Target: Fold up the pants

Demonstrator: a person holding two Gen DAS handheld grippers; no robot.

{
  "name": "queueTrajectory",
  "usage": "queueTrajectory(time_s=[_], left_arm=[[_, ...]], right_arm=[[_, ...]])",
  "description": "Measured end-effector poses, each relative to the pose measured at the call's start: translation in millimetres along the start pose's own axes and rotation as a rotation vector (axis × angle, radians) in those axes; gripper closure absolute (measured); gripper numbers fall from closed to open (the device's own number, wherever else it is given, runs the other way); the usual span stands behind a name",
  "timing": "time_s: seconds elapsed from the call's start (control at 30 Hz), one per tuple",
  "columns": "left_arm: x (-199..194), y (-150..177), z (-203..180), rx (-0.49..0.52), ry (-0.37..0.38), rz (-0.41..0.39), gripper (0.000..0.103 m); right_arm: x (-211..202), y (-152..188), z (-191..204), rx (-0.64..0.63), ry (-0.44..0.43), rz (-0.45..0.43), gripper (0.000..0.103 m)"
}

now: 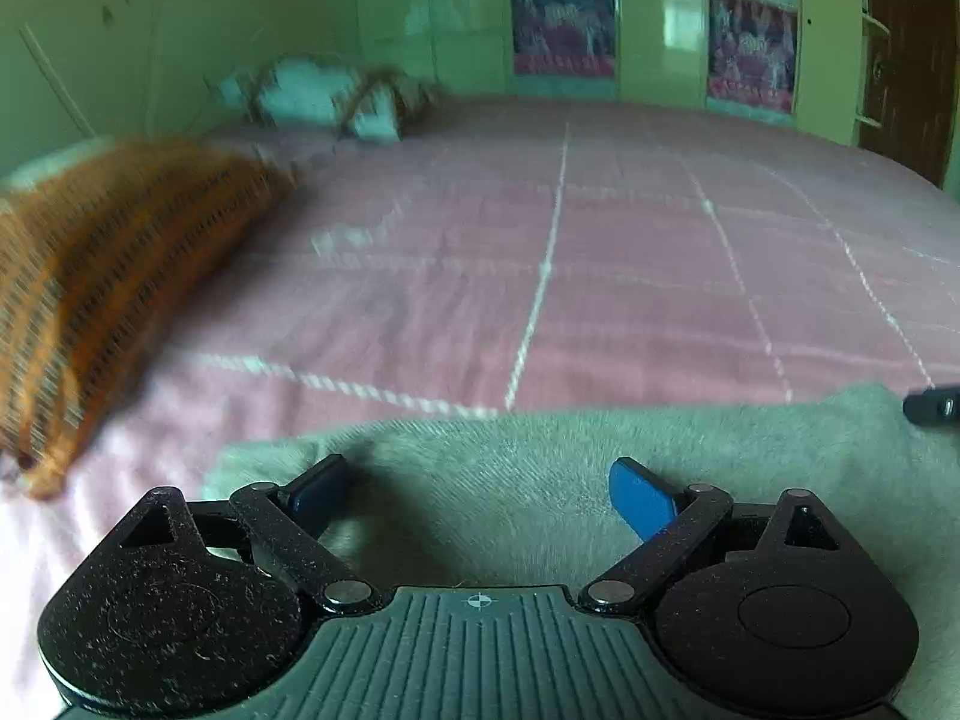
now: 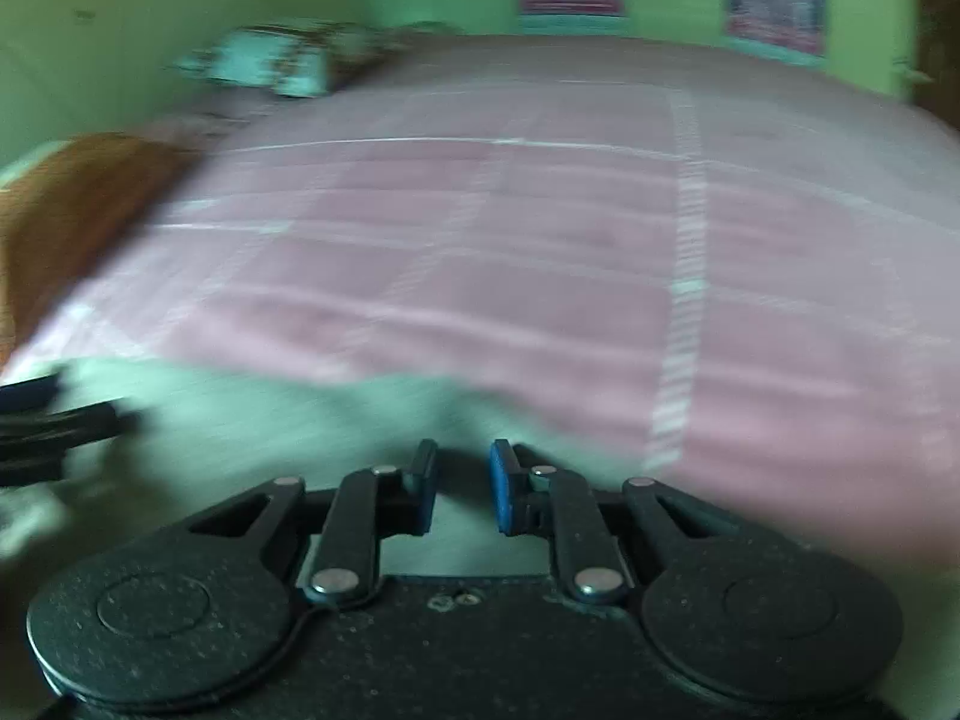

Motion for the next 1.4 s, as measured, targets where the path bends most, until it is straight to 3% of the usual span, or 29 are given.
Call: queueTrajectory(time_s=[0.07,0.13,0.17,0.23,0.27,0.33,0.37,0.43,0.5,0.53,0.6,0.67,0.7,0.73,0.77,0.87,0.9,0.97,1.03,1.1,1.17,1.23,1.33,1.4], left_arm=[[-12,-6,-18,0.006,0.057,-0.046,0.009],[-4,4,-36,0.060,0.091,-0.009,0.009],[9,18,-38,0.091,0.063,0.056,0.009],[2,22,-31,0.025,0.090,0.034,0.009],[-7,18,-29,0.016,0.095,0.019,0.009],[-26,13,-32,-0.015,0.129,-0.016,0.009],[-35,12,-36,-0.013,0.160,-0.036,0.009],[-41,20,-48,0.048,0.162,-0.042,0.009],[-28,42,-49,0.062,0.135,0.040,0.009],[-28,47,-48,0.054,0.139,0.026,0.009],[-33,47,-48,0.045,0.132,0.027,0.009],[-45,39,-49,0.027,0.134,0.029,0.009],[-53,35,-53,0.005,0.157,0.015,0.009],[-59,33,-54,-0.010,0.172,0.006,0.009],[-65,33,-58,-0.019,0.180,0.008,0.009],[-69,56,-62,-0.016,0.166,0.057,0.009],[-66,68,-60,-0.004,0.141,0.094,0.009],[-69,79,-54,0.001,0.128,0.084,0.009],[-84,76,-52,-0.005,0.114,0.085,0.009],[-100,72,-50,-0.018,0.131,0.032,0.009],[-92,85,-46,0.006,0.094,0.109,0.009],[-91,92,-47,0.014,0.095,0.118,0.009],[-102,87,-49,0.005,0.099,0.127,0.009],[-107,93,-49,0.010,0.105,0.126,0.008]], right_arm=[[-9,-6,3,0.049,-0.076,-0.051,0.081],[3,5,19,0.060,-0.157,0.010,0.083],[11,13,19,0.063,-0.147,0.044,0.083],[6,13,-3,0.156,-0.133,0.057,0.089],[-8,10,-19,0.185,-0.105,0.044,0.090],[-51,10,-50,0.152,-0.070,-0.072,0.080],[-71,16,-65,0.119,-0.051,-0.099,0.080],[-103,38,-100,0.055,-0.007,-0.103,0.081],[-115,68,-152,0.037,0.099,-0.048,0.082],[-118,81,-182,0.062,0.173,-0.017,0.085],[-135,98,-248,0.172,0.193,-0.026,0.098],[-163,103,-303,0.259,0.306,-0.048,0.100],[-179,103,-323,0.311,0.335,-0.070,0.093],[-195,99,-335,0.357,0.332,-0.113,0.078],[-212,97,-345,0.390,0.310,-0.164,0.078],[-237,108,-364,0.413,0.326,-0.205,0.076],[-236,118,-370,0.416,0.298,-0.188,0.077],[-220,146,-393,0.394,0.336,-0.065,0.081],[-233,153,-404,0.430,0.309,-0.094,0.086],[-256,149,-396,0.433,0.314,-0.166,0.074],[-258,144,-372,0.355,0.243,-0.192,0.073],[-236,157,-367,0.291,0.271,-0.079,0.065],[-257,160,-386,0.469,0.240,-0.146,0.067],[-301,164,-407,0.662,0.179,-0.306,0.067]])
Point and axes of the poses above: each gripper's, at about its wrist camera, not at the fingertips, and x roughly the way its jaws point, z to its left, y to its underside, the point moved 9 cm from there along x, roughly the way its jaws point, and after that the axes turned 2 degrees about x, right-handed, at the moved point
